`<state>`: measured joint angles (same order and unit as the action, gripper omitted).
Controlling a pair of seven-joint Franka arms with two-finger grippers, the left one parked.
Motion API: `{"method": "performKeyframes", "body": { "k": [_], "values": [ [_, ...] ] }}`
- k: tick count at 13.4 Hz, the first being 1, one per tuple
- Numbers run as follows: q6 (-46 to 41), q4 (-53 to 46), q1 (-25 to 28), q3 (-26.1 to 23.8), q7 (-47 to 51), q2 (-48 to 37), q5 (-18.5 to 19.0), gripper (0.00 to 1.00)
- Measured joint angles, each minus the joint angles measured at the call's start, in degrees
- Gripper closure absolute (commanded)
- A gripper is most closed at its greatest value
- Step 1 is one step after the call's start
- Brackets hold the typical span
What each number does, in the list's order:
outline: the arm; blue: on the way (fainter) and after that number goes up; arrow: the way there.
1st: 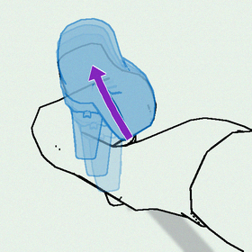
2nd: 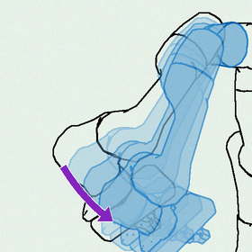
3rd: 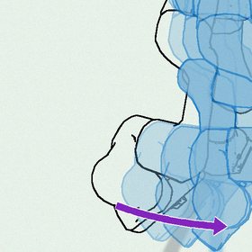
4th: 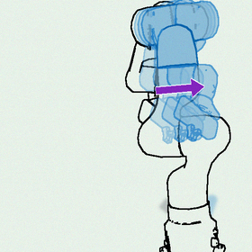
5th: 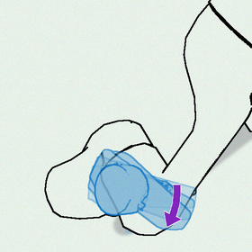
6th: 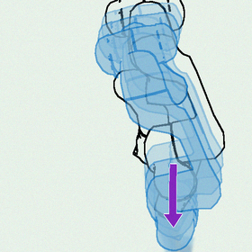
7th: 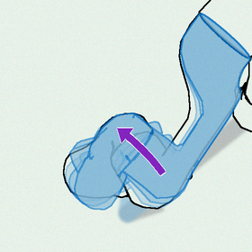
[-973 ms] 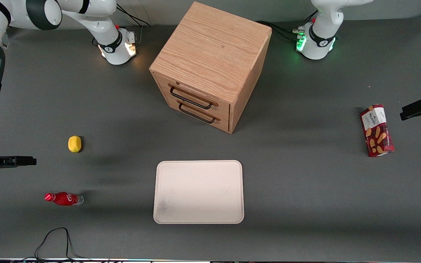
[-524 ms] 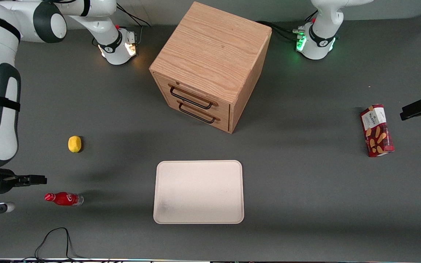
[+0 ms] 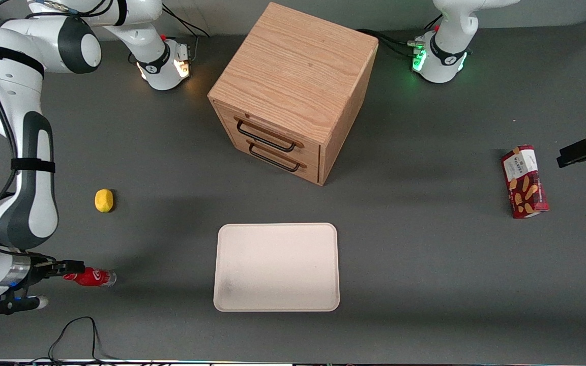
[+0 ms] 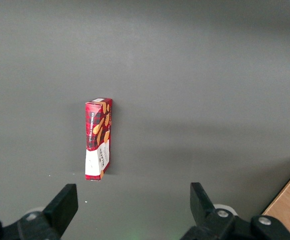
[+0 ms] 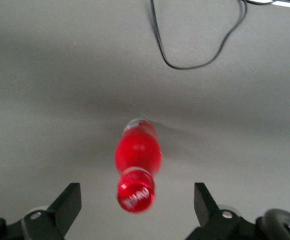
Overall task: Place coke bottle on tray
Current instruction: 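Move the open right gripper down to the red Coca-Cola bottle, then close the right gripper around the red bottle's cap end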
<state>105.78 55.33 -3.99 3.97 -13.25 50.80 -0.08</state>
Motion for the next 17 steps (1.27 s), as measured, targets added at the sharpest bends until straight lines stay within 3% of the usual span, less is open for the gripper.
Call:
{"method": "performKeyframes", "body": {
  "k": [6,9,10,12,13,17],
  "values": [
    [1.1,0.0,0.7,0.0,0.0,0.8,0.0,0.05],
    [1.1,0.0,0.6,0.1,0.0,0.8,0.3,0.35],
    [1.0,0.0,0.6,0.1,0.0,0.8,0.3,0.48],
    [1.0,0.0,0.4,0.1,0.0,0.8,0.5,0.88],
    [1.0,0.0,0.4,0.2,0.0,0.8,0.6,1.0],
    [0.6,-0.3,0.3,0.1,0.0,0.8,0.7,1.0]
  ]
}}
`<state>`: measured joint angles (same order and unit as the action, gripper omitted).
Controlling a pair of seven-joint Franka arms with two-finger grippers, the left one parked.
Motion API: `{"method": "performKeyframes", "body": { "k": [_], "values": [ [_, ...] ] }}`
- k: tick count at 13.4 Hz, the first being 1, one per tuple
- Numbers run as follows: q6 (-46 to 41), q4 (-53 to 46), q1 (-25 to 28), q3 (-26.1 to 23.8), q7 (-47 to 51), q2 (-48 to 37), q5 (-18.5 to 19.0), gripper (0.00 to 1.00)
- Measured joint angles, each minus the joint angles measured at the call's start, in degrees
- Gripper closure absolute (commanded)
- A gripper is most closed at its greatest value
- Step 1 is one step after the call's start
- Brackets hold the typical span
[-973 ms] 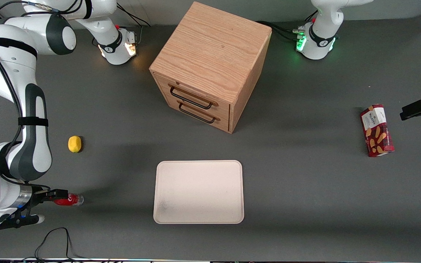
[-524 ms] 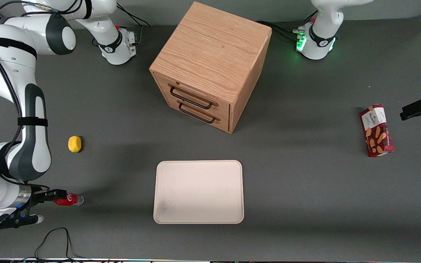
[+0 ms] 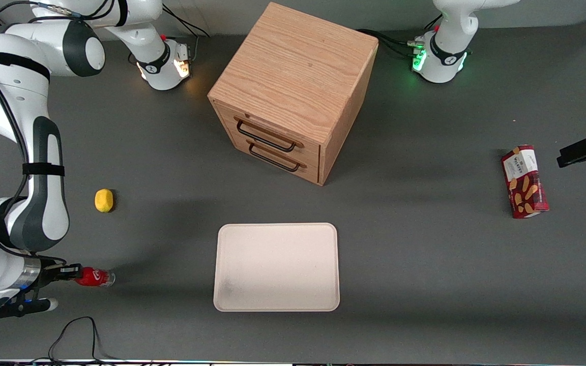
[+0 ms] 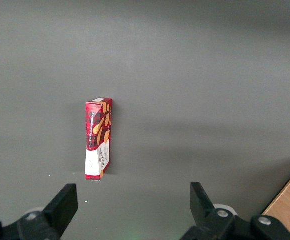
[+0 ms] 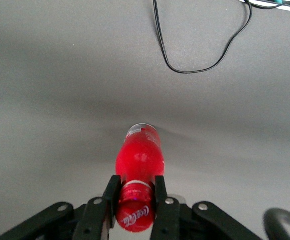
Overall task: Place coke bottle on tray
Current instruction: 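Close the right gripper around the red bottle's cap end, then lift the red bottle with the right gripper off the table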
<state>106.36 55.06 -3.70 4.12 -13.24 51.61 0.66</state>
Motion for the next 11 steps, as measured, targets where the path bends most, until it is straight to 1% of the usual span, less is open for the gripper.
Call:
{"method": "performKeyframes", "body": {
  "k": [3,6,11],
  "values": [
    [-0.2,-0.1,0.0,0.0,0.0,0.0,0.0,1.0],
    [-3.2,-0.6,0.0,0.1,0.0,-0.4,0.0,1.0],
    [-14.3,-1.8,-0.1,0.2,0.0,-5.5,0.0,1.0]
  ]
}}
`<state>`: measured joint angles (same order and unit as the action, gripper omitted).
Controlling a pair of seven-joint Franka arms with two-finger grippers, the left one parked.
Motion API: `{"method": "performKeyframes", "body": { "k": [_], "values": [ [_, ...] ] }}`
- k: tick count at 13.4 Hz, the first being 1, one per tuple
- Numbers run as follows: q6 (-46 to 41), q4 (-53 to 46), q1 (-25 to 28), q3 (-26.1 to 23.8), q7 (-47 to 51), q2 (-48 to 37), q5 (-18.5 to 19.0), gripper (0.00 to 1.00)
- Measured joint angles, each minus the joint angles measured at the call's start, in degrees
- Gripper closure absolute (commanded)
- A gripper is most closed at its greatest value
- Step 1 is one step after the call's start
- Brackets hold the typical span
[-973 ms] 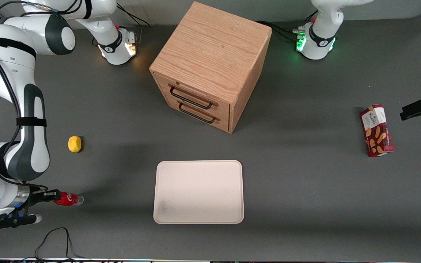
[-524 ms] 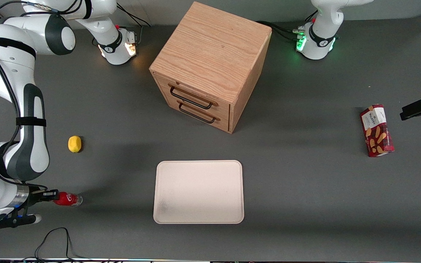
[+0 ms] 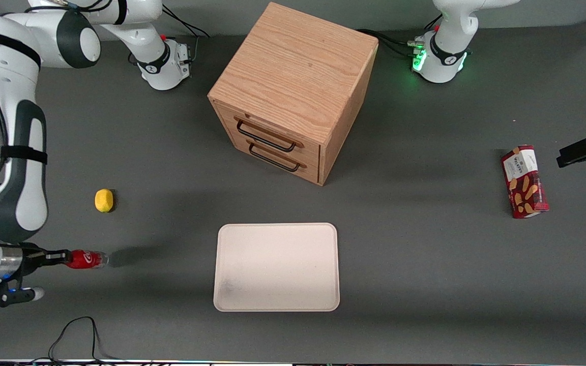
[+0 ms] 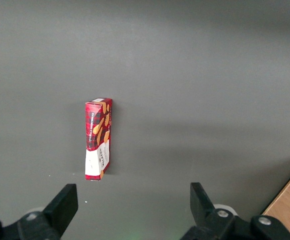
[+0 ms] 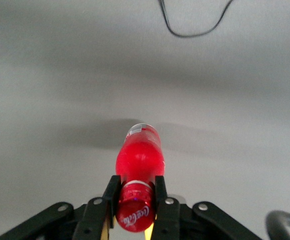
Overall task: Place coke bottle on tray
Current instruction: 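Lift the red bottle with the right gripper off the table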
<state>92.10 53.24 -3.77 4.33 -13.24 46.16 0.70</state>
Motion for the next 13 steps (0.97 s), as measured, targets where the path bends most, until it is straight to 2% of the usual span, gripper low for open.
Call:
{"method": "performKeyframes", "body": {
  "k": [3,10,13],
  "values": [
    [-4.4,3.5,0.2,0.0,0.0,-6.8,1.6,1.0],
    [-5.8,30.9,0.3,-0.1,0.0,-35.4,2.4,1.0],
    [-7.3,36.6,0.4,-0.2,0.0,-42.2,2.4,1.0]
  ]
}}
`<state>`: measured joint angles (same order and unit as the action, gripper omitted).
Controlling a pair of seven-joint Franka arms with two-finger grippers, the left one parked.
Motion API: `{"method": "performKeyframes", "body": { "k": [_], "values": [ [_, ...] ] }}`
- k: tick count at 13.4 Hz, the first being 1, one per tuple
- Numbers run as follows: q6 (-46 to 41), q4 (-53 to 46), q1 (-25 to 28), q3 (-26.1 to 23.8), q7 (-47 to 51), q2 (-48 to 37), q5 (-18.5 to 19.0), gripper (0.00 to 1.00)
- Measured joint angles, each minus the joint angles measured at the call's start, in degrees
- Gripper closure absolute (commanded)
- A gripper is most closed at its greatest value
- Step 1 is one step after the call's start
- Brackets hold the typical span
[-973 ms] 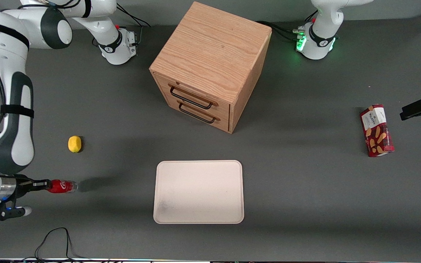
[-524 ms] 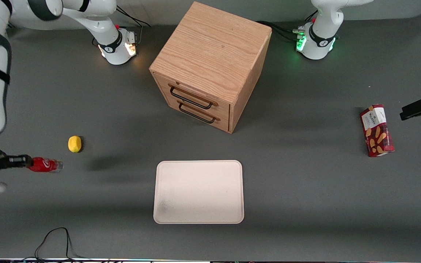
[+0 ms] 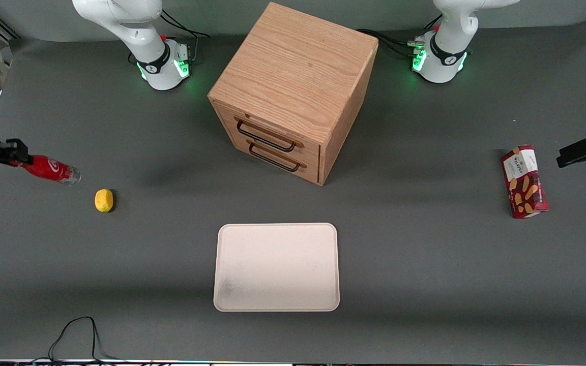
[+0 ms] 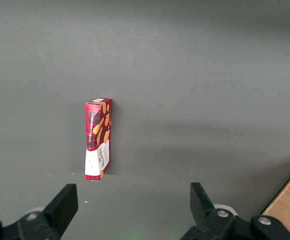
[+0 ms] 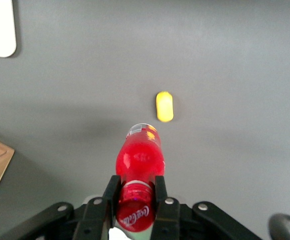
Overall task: Place coke bottle on tray
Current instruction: 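Lift the red bottle with the right gripper off the table, then carry the red bottle with the right gripper over the white tray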
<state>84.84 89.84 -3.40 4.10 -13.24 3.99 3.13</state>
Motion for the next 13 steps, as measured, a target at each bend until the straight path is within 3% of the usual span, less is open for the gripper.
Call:
{"method": "performKeyframes", "body": {
  "k": [6,13],
  "values": [
    [-4.7,-6.2,0.3,-4.2,6.9,2.4,0.0,1.0],
    [-9.3,-28.8,4.9,-9.1,23.9,23.3,0.0,1.0]
  ]
}}
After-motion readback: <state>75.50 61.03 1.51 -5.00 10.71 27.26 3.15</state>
